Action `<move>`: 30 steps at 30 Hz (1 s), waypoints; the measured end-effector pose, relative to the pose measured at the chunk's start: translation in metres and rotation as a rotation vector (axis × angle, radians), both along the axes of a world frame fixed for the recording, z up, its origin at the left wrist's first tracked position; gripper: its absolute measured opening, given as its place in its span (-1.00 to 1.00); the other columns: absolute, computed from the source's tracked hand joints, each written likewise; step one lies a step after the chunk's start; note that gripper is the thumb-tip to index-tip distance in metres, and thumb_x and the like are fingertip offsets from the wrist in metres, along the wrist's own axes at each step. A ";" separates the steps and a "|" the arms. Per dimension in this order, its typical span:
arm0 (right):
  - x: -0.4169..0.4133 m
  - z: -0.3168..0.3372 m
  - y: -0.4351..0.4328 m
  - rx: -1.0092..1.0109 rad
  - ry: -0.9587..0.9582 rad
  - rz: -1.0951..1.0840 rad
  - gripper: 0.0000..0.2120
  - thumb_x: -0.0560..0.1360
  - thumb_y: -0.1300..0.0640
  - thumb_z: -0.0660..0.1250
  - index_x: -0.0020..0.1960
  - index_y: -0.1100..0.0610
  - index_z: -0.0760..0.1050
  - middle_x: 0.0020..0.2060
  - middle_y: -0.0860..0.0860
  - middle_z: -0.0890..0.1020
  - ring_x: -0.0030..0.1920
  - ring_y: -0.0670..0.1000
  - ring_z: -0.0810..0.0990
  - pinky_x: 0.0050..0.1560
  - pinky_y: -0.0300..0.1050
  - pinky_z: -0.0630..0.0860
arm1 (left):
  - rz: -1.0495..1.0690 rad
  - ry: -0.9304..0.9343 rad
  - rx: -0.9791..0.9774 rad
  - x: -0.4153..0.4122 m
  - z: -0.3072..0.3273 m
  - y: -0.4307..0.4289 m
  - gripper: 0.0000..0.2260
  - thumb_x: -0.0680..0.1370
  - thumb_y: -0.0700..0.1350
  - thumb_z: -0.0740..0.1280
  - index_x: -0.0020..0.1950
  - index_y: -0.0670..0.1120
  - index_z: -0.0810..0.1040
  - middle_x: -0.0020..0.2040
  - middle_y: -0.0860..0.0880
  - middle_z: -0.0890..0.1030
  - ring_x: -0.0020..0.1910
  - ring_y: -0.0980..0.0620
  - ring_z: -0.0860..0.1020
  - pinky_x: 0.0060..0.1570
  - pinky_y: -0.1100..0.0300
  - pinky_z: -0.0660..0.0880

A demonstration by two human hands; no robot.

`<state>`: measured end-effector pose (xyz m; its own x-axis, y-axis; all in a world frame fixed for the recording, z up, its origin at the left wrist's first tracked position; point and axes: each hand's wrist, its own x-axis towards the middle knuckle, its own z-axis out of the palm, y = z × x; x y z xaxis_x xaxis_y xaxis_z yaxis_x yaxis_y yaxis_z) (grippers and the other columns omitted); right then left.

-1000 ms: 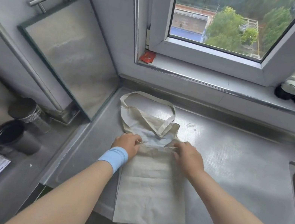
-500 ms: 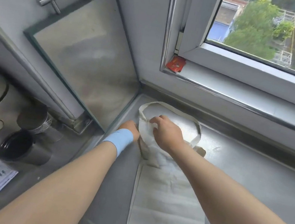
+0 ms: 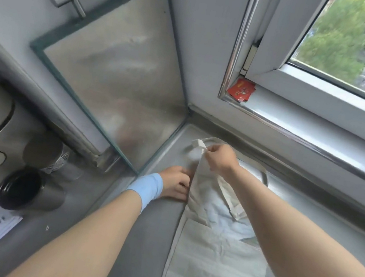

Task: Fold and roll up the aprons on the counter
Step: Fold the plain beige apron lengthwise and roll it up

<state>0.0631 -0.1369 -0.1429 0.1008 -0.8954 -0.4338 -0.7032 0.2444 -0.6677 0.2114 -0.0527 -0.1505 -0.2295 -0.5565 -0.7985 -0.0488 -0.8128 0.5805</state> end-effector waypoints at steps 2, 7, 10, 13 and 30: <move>-0.004 0.005 -0.001 -0.010 -0.089 -0.112 -0.79 0.55 0.14 0.24 -0.23 0.13 0.55 -0.50 0.04 0.54 -0.48 0.06 0.54 -0.44 -0.14 0.48 | -0.198 -0.025 -0.011 -0.002 0.001 0.012 -0.77 0.49 -0.30 0.33 0.13 -0.14 0.54 0.03 -0.20 0.65 -0.04 -0.13 0.63 0.00 0.05 0.61; -0.003 0.012 0.011 0.001 -0.224 -0.206 -0.52 0.42 -0.20 0.32 0.21 0.08 0.52 -0.04 0.05 0.67 -0.26 0.09 0.68 -0.42 -0.11 0.51 | -0.275 -0.245 -0.092 -0.007 -0.010 0.023 -0.74 0.43 -0.32 0.44 0.11 -0.20 0.57 -0.19 -0.09 0.63 -0.15 -0.10 0.62 0.07 -0.03 0.60; -0.002 0.014 0.021 0.071 -0.092 -0.020 -0.56 0.29 -0.23 0.47 0.02 0.05 0.61 -0.25 -0.01 0.70 -0.35 -0.07 0.65 -0.41 -0.24 0.43 | -0.282 -0.255 -0.122 -0.010 -0.006 0.024 -0.74 0.41 -0.27 0.48 0.07 -0.17 0.57 -0.16 -0.10 0.64 -0.13 -0.12 0.64 0.03 -0.01 0.62; 0.000 0.016 0.024 0.059 0.005 0.038 -0.74 0.37 -0.07 0.42 -0.23 0.15 0.63 -0.49 -0.04 0.60 -0.47 -0.01 0.55 -0.37 -0.18 0.47 | -0.280 -0.276 -0.133 -0.012 -0.001 0.026 -0.70 0.40 -0.23 0.52 0.09 -0.18 0.56 -0.16 -0.08 0.64 -0.16 -0.10 0.62 -0.02 0.05 0.63; 0.002 0.013 0.033 0.078 -0.269 -0.230 -0.77 0.48 0.10 0.45 -0.31 0.14 0.55 -0.44 0.04 0.55 -0.54 -0.05 0.47 -0.51 -0.25 0.33 | -0.239 -0.371 -0.157 -0.002 0.006 0.035 -0.86 0.47 -0.26 0.45 -0.17 -0.14 0.50 -0.27 -0.07 0.57 -0.35 -0.03 0.61 -0.07 0.05 0.64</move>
